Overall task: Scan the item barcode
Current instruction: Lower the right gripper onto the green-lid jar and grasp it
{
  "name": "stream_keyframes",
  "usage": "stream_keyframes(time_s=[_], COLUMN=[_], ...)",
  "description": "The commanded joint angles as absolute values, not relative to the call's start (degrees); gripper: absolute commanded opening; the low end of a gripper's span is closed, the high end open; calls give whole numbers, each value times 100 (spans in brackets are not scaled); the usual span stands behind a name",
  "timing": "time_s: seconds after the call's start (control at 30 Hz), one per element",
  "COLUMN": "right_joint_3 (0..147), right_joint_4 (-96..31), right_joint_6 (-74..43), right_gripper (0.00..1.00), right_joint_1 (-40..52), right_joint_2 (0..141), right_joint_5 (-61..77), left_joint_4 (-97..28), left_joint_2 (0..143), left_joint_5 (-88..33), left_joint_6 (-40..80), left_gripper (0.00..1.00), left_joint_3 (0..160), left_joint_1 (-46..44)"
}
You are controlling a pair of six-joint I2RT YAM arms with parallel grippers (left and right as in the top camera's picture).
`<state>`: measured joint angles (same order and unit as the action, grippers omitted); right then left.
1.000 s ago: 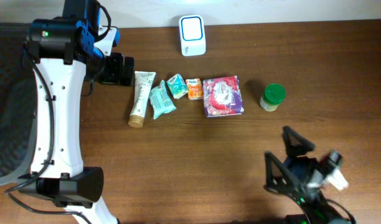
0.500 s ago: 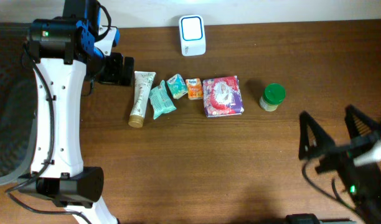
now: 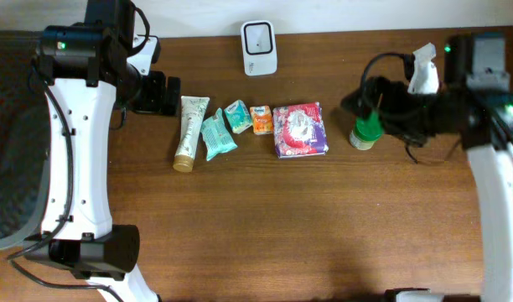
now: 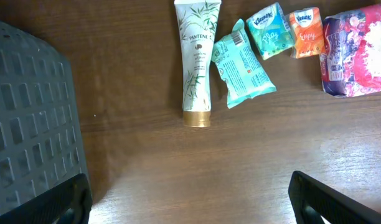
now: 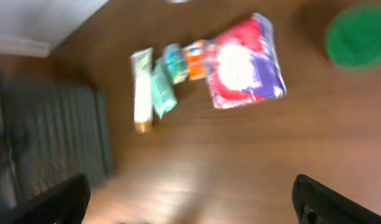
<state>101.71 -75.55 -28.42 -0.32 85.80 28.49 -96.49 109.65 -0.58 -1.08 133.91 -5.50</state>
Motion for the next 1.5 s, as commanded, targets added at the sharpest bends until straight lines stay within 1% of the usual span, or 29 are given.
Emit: stream_keyframes(time_s=[0.0, 0.1, 0.17, 0.27, 0.33, 0.5, 0.63, 0.87, 1.23, 1.27, 1.33, 1.43, 1.47], right_joint_3=[10265, 10265, 10265, 10265, 10265, 10265, 10224, 9870, 8971, 8954, 8956, 8956, 8956], right_joint_4=[-7500, -7498, -7498, -7424, -7234, -6589, -6622, -6549, -5887, -5885, -5865, -5898, -5929], right_joint_6=[-5826, -7260, -7848, -8405, -8635, -8650, -8648, -8604, -8512, -8324, -7867, -7382, -7234], right_gripper=[99, 99, 99, 98, 99, 99, 98, 99, 100, 98, 90, 77, 76], right_joint_1=[-176, -200, -200, -202, -202, -397, -502, -342, -266, -235, -180, -139, -141], right_joint_2=[9218, 9950, 10427, 11131, 11443, 11834, 11834, 11845, 11845, 11845, 11845, 11845, 11845], right_joint_5=[1988, 1592, 1581, 1586, 1623, 1468, 556, 47, 193, 187, 180, 191, 189], left_joint_4=[-9653, -9653, -9655, -9653, -9653, -9653, -9653, -9653, -9653, -9653, -9653, -9653, -9653], left_joint_2=[10914, 10914, 10914, 10914, 10914, 10914, 10914, 10914, 10914, 10914, 10914, 10914, 10914], left_joint_5=[-19, -19, -16, -19, -19, -19, -19, -19, -19, -19, -19, -19, -19], left_joint_6=[-176, -176, -176, -176, -176, -176, -176, -176, -176, -176, -176, -176, -176], left_gripper=[99, 99, 99, 99, 99, 99, 99, 99, 99, 99, 99, 99, 99], left_joint_3=[13386, 13384, 13384, 13384, 13384, 13384, 13384, 13384, 13384, 13384, 13384, 13384, 13384], left_joint_1=[-545, -545, -545, -545, -545, -545, -545, -545, -545, -545, -545, -545, -545])
